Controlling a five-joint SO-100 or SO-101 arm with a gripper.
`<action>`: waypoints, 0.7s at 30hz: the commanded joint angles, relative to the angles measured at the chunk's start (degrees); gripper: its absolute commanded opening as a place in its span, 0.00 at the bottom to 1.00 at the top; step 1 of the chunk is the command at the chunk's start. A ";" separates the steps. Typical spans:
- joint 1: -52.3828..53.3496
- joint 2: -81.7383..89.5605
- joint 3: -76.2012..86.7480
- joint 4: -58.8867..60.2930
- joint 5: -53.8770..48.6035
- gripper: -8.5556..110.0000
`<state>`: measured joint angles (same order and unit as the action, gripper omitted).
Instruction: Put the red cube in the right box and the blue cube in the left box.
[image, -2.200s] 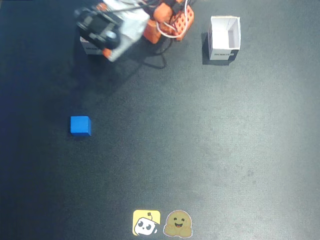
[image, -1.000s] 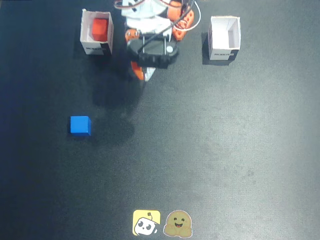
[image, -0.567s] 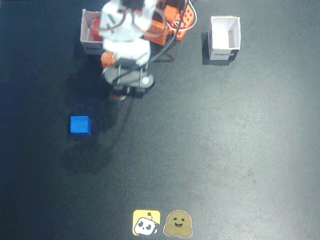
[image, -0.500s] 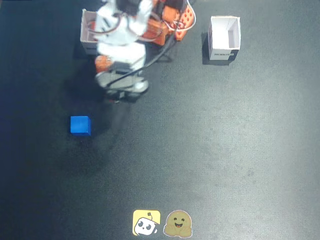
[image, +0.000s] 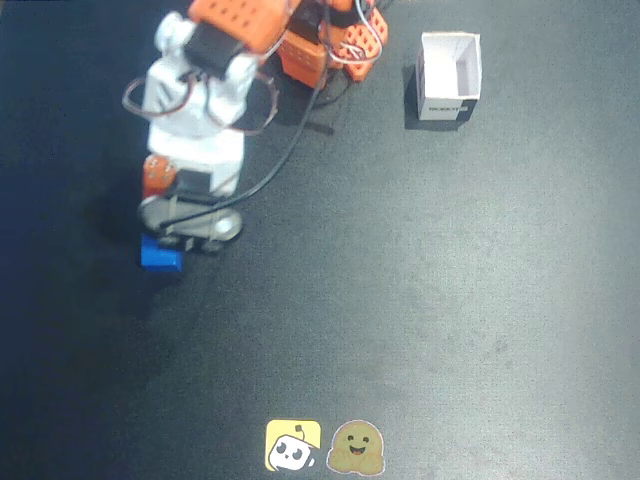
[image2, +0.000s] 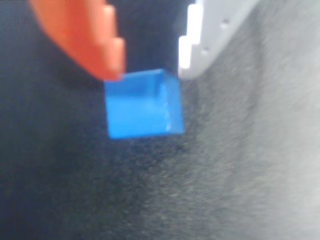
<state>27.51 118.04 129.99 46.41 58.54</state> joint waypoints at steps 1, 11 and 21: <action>0.97 -1.93 -3.52 -2.72 -0.88 0.19; 1.41 -7.56 -2.29 -9.93 -3.43 0.24; 0.97 -9.05 -0.26 -12.39 -4.66 0.25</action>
<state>28.74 108.72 130.25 35.16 54.76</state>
